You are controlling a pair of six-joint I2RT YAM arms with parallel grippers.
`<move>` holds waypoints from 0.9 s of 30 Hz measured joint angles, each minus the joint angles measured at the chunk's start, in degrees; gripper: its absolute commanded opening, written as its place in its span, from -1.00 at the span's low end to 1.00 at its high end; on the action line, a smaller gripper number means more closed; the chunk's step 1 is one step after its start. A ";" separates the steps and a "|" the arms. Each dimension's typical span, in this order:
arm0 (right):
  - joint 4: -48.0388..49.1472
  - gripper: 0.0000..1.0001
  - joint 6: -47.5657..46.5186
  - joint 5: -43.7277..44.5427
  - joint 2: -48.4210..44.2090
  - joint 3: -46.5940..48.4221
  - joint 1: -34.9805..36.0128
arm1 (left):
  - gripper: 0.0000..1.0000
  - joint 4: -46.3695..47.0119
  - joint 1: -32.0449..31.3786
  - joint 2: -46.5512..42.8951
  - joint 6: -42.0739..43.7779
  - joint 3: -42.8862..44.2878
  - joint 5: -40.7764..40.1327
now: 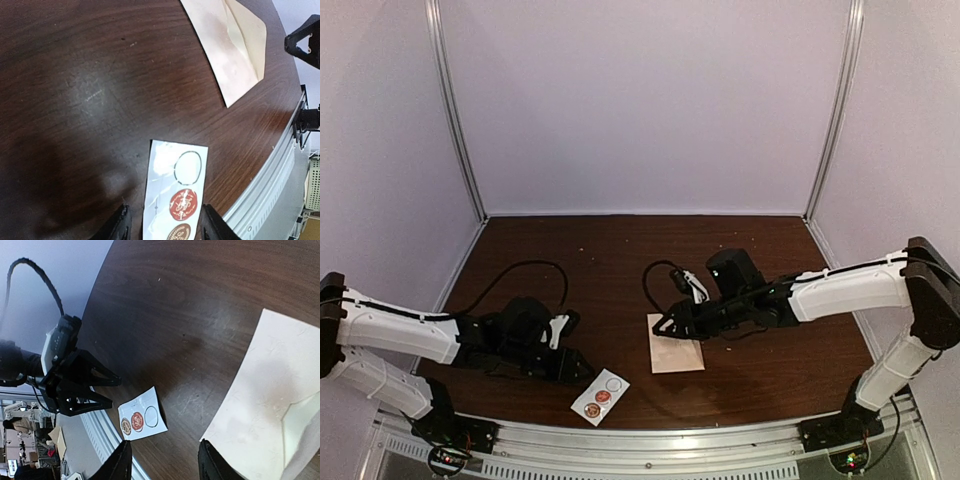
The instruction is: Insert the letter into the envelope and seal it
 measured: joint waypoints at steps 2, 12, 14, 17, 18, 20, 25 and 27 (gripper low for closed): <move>2.23 -0.07 1.42 -0.11 1.42 -0.20 2.45 | -0.02 -0.22 0.00 -0.92 0.02 -0.55 1.01; 11.06 -0.16 6.21 -3.17 14.93 4.26 12.55 | -0.02 -1.66 0.02 -2.27 0.02 -0.63 2.21; 12.48 -0.17 6.69 -3.80 17.29 5.77 13.77 | -0.02 -1.75 0.20 -2.60 0.00 -0.66 2.19; 14.14 -0.18 7.48 -4.57 19.56 6.80 14.78 | -0.02 -1.73 0.50 -3.50 -0.04 -0.85 2.05; 14.49 -0.18 7.54 -4.63 20.11 6.95 14.84 | -0.02 -1.73 0.61 -3.85 -0.04 -1.01 1.99; 14.69 -0.19 7.65 -4.59 21.22 7.34 14.84 | -0.02 -1.73 0.81 -4.42 -0.11 -1.36 1.95; 13.92 -0.20 7.65 -4.39 23.82 8.22 14.84 | -0.02 -1.81 0.87 -5.35 -0.33 -1.81 1.79; 13.49 -0.20 7.48 -4.28 24.09 8.81 14.78 | -0.02 -1.79 0.87 -5.79 -0.44 -2.05 1.77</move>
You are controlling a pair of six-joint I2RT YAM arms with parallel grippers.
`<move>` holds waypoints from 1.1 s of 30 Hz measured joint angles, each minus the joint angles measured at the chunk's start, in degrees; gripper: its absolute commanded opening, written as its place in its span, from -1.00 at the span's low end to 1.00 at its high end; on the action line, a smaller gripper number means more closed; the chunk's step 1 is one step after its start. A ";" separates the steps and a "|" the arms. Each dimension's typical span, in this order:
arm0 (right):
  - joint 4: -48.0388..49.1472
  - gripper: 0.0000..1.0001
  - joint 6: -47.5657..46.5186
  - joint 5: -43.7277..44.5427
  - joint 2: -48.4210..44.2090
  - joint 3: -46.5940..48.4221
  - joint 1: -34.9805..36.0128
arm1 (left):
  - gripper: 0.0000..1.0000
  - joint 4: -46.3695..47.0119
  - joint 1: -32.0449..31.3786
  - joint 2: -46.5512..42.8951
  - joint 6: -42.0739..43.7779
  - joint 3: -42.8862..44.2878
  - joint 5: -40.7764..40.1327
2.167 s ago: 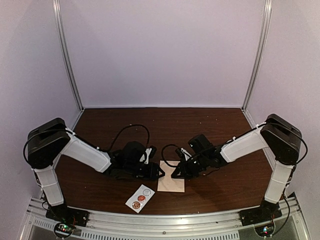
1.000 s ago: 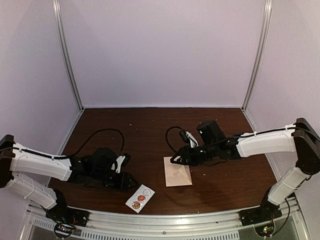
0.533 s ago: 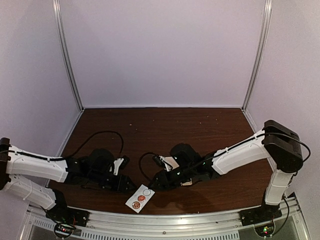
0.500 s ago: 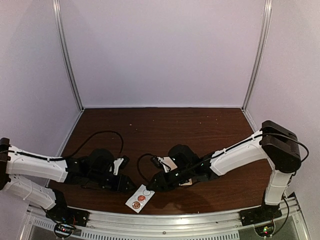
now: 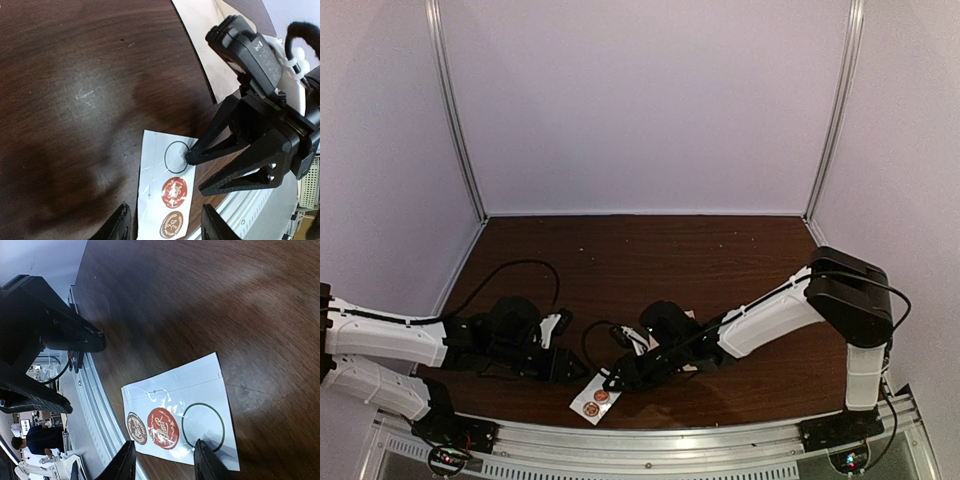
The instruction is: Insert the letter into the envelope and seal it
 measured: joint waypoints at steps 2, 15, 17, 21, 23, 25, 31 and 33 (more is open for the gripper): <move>-1.11 -0.20 -0.37 0.31 0.39 1.03 -0.20 | -0.02 -0.02 0.09 -0.48 -0.15 -0.31 0.00; -11.61 -0.19 -10.93 1.92 5.07 12.33 -6.51 | -0.02 1.51 0.31 -0.46 -1.31 -2.95 1.62; -12.92 -0.18 -12.55 1.86 6.03 14.25 -7.32 | -0.02 2.34 0.31 -0.15 -1.66 -2.97 1.77; -15.43 -0.16 -15.21 1.86 6.75 16.41 -8.41 | -0.01 3.80 0.42 -0.13 -2.51 -2.97 1.73; -16.22 -0.14 -15.80 1.86 6.54 16.50 -8.61 | -0.01 4.48 0.90 -0.17 -3.02 -2.97 1.60; -16.83 -0.13 -15.87 1.97 6.03 16.37 -8.90 | 0.00 5.38 1.84 -0.20 -3.45 -2.97 1.22; -14.10 -0.12 -10.21 2.38 -1.09 9.46 -9.01 | 0.00 8.79 4.55 0.33 -4.52 -2.97 1.03; -11.87 -0.12 -7.39 2.38 -3.56 6.40 -8.79 | 0.00 10.08 5.07 1.40 -4.74 -2.97 1.16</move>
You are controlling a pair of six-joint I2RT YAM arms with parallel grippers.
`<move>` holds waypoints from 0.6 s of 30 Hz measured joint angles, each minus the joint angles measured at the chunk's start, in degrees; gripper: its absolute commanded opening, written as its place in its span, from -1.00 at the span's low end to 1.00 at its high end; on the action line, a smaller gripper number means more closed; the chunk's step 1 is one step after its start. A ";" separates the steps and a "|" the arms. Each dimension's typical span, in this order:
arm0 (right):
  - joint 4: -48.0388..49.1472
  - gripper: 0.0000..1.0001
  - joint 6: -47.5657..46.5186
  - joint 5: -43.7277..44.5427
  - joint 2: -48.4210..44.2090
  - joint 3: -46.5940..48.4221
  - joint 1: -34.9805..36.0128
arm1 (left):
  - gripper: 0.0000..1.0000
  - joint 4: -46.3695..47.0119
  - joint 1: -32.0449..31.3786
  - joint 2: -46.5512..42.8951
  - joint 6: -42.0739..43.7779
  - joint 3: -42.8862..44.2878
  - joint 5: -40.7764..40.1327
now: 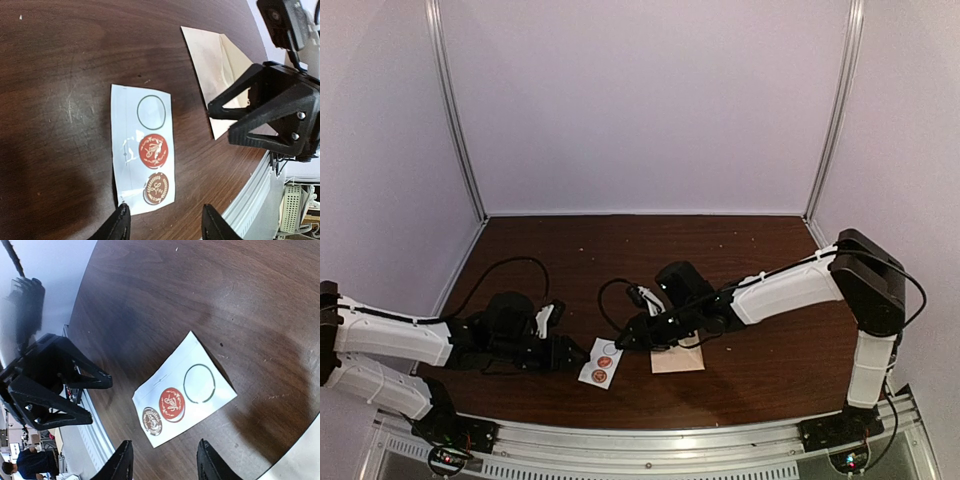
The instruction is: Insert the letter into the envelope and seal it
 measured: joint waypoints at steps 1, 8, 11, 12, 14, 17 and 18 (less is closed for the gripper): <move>0.83 -0.12 0.94 0.00 -0.61 -0.90 0.11 | 0.01 0.37 0.07 0.55 -0.04 0.00 0.11; 5.99 -0.12 7.02 0.02 -1.22 -4.98 1.46 | 0.01 1.46 0.07 3.69 -0.15 0.00 1.51; 7.10 -0.12 7.96 0.02 -1.22 -5.14 1.79 | 0.02 1.49 0.07 4.48 -0.15 0.00 1.68; 7.45 -0.12 8.20 0.02 -1.22 -5.14 1.79 | 0.03 1.49 0.07 4.59 -0.15 0.00 1.68; 7.74 -0.12 8.57 0.02 -1.22 -5.14 1.79 | 0.03 1.49 0.07 4.66 -0.13 0.00 1.66; 7.96 -0.12 8.90 0.02 -1.22 -5.14 1.79 | 0.03 1.57 0.07 5.25 -0.13 -0.02 1.68; 7.98 -0.12 8.94 0.02 -1.22 -5.14 1.79 | 0.03 1.68 0.07 5.64 -0.11 -0.09 1.68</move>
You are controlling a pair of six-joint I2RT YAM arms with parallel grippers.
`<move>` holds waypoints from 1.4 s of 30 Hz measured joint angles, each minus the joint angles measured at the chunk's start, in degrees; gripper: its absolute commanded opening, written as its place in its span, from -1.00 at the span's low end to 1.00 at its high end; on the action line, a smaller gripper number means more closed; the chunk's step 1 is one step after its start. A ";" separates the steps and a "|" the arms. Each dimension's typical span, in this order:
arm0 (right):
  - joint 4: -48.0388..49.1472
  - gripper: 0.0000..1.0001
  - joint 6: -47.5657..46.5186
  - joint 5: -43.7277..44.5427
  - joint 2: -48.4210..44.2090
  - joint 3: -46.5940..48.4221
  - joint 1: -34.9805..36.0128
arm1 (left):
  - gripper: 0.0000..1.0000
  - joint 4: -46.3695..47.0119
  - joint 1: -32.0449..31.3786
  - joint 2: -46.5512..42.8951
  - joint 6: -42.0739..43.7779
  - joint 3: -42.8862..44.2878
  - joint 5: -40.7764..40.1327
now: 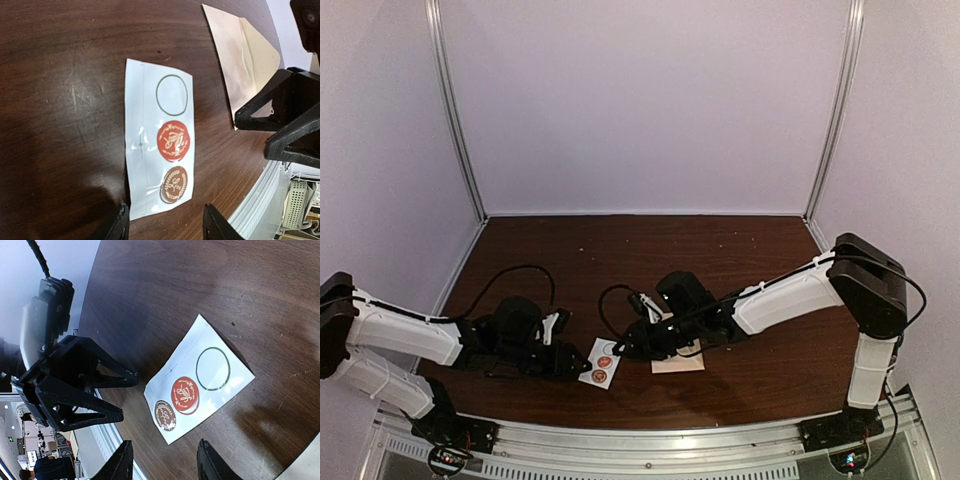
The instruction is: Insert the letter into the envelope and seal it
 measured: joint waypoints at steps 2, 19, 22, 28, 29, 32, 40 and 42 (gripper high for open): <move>0.04 -0.12 0.04 0.00 0.00 0.00 0.00 | 0.03 0.07 0.00 0.90 0.00 -0.09 0.04; 0.13 -0.14 0.44 0.87 0.00 -0.07 0.00 | 0.02 3.61 0.00 4.17 0.46 -0.68 4.35; 0.09 -0.15 0.52 1.29 0.00 -0.26 0.00 | 0.02 5.16 -0.26 5.27 0.55 -0.68 5.22; 0.00 -0.18 1.29 2.36 -0.46 -0.79 0.00 | 0.01 10.32 -2.36 9.42 0.46 0.28 6.88; -0.04 -0.19 1.49 2.56 -0.66 -1.05 0.00 | 0.01 11.28 -2.86 10.25 0.37 0.52 7.10; -0.44 -0.21 2.03 3.54 -1.44 -1.90 0.00 | 0.01 13.35 -4.20 12.28 0.09 1.42 7.48; -0.68 -0.30 3.85 5.29 -3.58 -4.74 0.00 | 0.01 13.77 -5.55 12.39 0.20 2.16 6.97; -0.70 -0.31 4.26 5.33 -3.58 -4.87 0.00 | 0.01 12.02 -5.51 10.36 0.63 2.73 5.84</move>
